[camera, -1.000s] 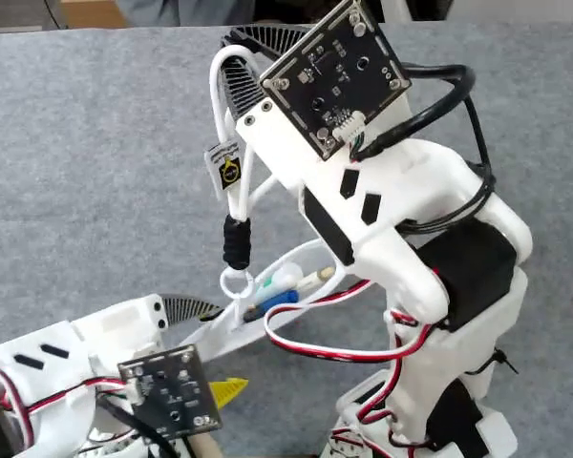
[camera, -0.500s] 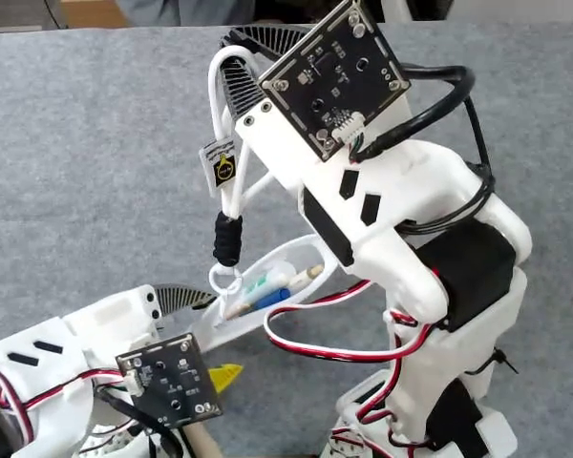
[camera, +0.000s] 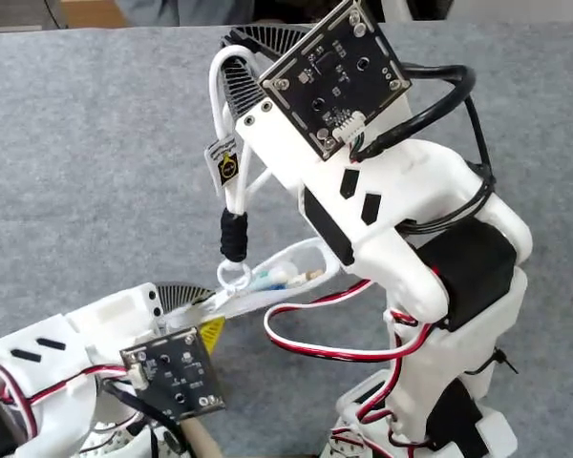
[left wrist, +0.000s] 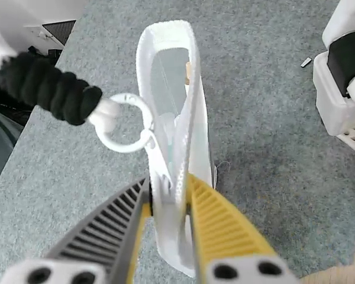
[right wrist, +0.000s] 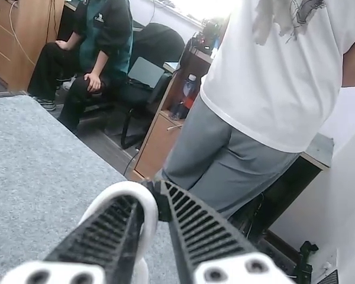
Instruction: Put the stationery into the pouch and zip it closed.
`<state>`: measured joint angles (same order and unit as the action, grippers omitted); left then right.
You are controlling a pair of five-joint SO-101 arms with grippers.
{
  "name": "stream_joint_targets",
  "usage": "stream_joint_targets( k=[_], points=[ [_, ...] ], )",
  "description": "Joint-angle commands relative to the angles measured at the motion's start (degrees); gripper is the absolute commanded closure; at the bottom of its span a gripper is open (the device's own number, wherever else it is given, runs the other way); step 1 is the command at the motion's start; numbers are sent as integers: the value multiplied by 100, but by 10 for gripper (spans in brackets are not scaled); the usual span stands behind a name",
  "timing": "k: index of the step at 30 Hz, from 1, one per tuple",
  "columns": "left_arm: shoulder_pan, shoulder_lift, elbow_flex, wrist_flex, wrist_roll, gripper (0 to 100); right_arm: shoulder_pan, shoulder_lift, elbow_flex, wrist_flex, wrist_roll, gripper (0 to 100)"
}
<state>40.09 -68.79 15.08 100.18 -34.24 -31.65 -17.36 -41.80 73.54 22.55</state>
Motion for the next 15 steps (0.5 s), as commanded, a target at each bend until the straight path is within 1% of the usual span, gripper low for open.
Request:
stream_joint_targets(
  k=[1, 2, 11, 15],
  points=[
    [-4, 62, -163, -114, -53, 959, 62, -40, -40, -114, -53, 986],
    [13, 62, -163, -114, -53, 973, 62, -40, -40, -114, -53, 986],
    [-22, 62, -163, -237, -44, 972, 79, -40, 4, -114, -53, 986],
    [-31, 26, -207, -237, -44, 972, 158, -40, 4, 229, -53, 986]
  ],
)
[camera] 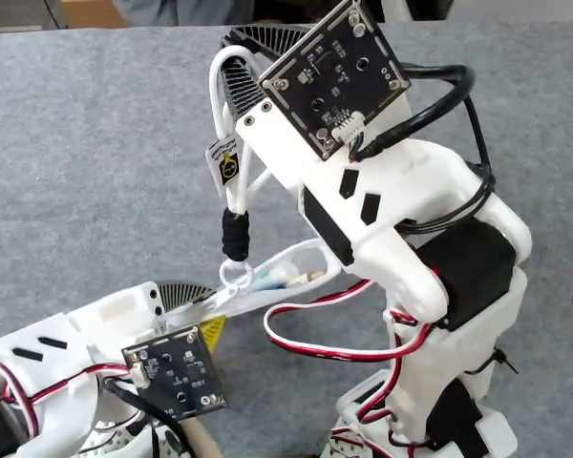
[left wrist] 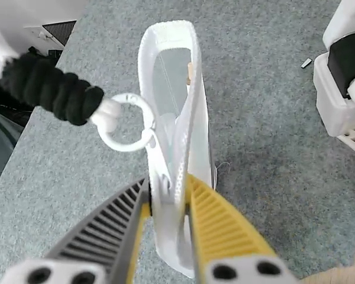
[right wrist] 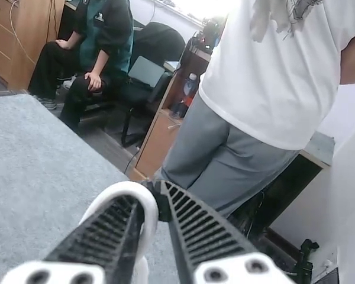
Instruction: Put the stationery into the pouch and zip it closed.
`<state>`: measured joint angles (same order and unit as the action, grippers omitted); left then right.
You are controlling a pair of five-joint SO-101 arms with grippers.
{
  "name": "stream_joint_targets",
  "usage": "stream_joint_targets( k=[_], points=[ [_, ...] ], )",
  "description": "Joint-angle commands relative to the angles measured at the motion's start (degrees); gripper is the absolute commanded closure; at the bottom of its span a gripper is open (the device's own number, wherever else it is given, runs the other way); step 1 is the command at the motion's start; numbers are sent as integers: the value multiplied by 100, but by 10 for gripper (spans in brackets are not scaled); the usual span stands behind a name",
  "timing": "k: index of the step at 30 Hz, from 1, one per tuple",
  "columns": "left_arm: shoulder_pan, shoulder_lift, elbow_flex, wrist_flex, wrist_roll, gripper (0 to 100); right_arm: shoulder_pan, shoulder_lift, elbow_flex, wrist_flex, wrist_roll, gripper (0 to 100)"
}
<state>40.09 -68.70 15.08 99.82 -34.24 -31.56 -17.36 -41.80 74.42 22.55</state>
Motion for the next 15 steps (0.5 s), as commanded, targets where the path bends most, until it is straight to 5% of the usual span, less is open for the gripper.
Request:
stream_joint_targets(
  k=[1, 15],
  points=[
    [-31, -9, -215, -202, -44, 973, 273, -40, 4, 264, -53, 986],
    [-180, -607, -409, -158, 352, 973, 3780, -40, 848, 677, -44, 986]
  ],
)
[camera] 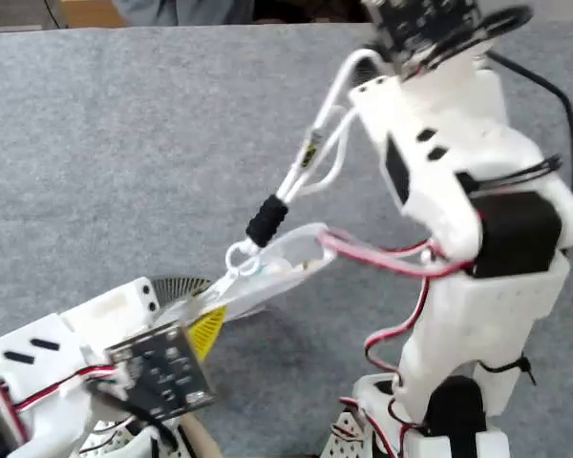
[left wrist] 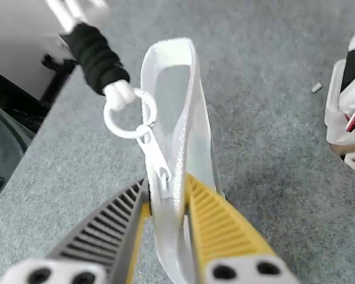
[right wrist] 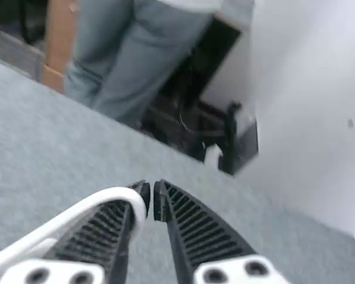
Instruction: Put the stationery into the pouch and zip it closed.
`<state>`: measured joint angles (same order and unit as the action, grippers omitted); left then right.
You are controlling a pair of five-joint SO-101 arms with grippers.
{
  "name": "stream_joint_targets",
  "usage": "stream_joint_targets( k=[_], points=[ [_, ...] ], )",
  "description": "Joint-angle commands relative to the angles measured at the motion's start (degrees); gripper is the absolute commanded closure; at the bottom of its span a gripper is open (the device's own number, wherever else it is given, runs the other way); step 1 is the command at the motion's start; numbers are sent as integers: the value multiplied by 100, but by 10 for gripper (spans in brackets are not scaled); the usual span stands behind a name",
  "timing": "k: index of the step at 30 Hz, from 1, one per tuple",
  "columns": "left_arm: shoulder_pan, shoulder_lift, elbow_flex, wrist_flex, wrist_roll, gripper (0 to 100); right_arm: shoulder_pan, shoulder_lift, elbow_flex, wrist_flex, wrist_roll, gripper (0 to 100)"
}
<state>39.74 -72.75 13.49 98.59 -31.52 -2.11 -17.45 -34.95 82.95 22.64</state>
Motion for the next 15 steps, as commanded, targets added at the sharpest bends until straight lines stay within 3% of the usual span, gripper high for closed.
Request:
stream_joint_targets(
  k=[1, 15],
  points=[
    [-224, -237, -251, -35, 79, 973, 1011, -31, 268, -220, -53, 986],
    [-321, -510, -251, -35, 237, 973, 2743, -31, 1824, -1160, -167, 986]
  ],
)
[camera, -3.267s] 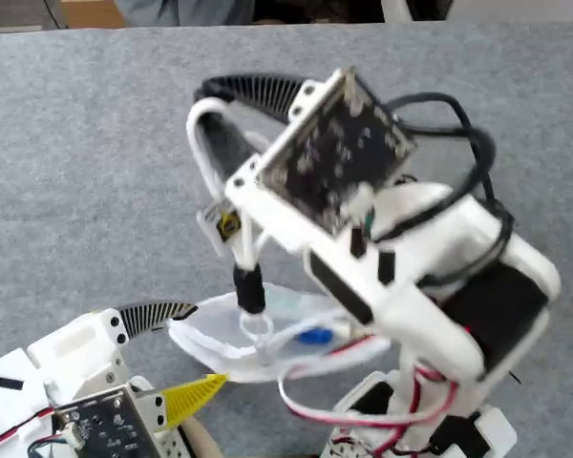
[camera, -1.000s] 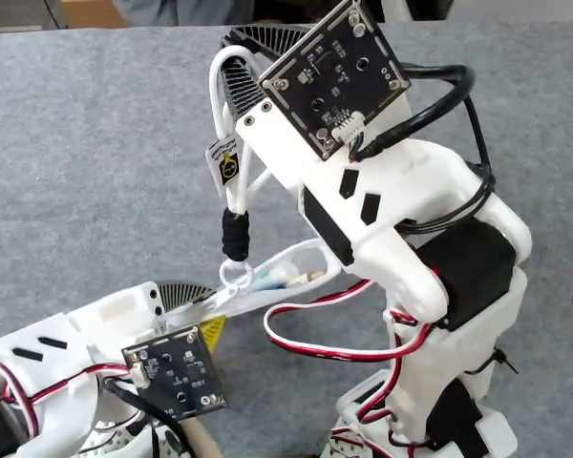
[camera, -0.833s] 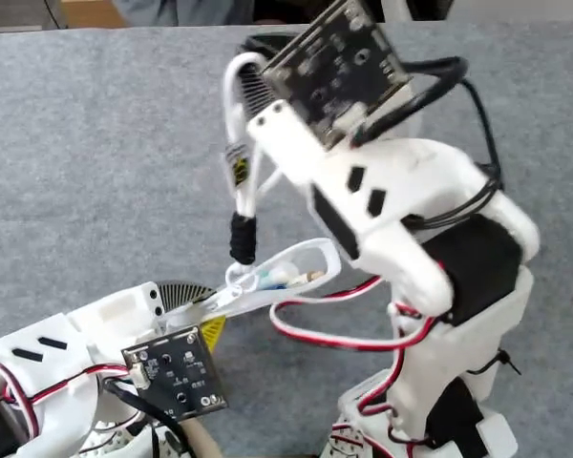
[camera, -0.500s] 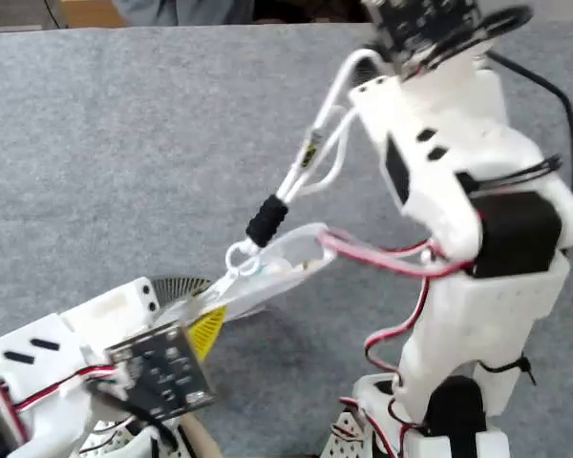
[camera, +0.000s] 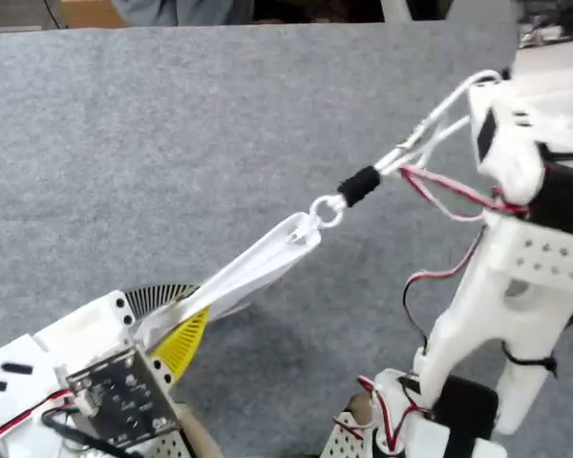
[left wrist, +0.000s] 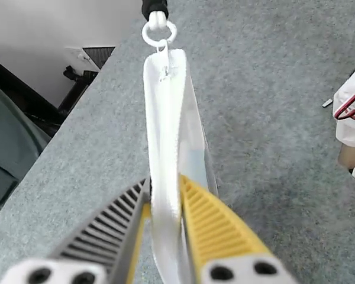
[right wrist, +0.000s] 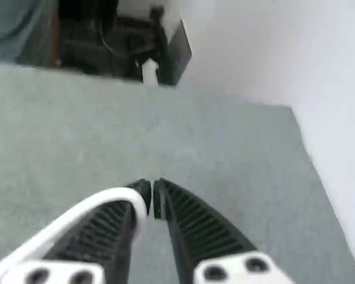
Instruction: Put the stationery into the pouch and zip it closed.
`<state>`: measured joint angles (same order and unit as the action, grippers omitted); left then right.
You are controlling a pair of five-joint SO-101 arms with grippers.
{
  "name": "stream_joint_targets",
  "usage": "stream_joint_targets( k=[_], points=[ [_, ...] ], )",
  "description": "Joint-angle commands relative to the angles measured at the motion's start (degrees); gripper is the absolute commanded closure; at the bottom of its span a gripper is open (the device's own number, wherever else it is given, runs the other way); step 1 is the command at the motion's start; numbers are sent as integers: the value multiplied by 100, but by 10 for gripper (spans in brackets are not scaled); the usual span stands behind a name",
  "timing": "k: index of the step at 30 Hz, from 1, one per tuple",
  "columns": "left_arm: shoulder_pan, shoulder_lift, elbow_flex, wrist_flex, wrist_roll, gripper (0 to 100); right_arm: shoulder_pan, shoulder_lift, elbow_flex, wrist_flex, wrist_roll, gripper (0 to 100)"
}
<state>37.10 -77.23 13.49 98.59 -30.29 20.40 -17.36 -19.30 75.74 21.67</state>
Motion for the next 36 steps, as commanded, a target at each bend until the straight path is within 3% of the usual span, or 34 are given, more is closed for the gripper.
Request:
stream_joint_targets(
  k=[1, 13, 21, 28, 31, 36],
  points=[
    [-57, -62, -251, -35, 114, 973, 615, -40, 400, -571, -62, 986],
    [-347, -18, -242, -97, 123, 973, 1943, -40, 1613, -1723, -88, 986],
    [-1464, 0, 1323, -1916, 862, 973, 1354, -101, 1578, -1389, -642, 986],
    [-1640, 264, 2079, -2681, 1125, 964, 993, -611, 1631, -1196, -1178, 942],
    [-1657, 712, 2044, -2848, 1134, 868, 862, -637, 1648, -1134, -1231, 868],
    [-1789, 1336, 2079, -3376, 1099, 712, 404, -637, 1886, -1108, -1213, 860]
  ],
)
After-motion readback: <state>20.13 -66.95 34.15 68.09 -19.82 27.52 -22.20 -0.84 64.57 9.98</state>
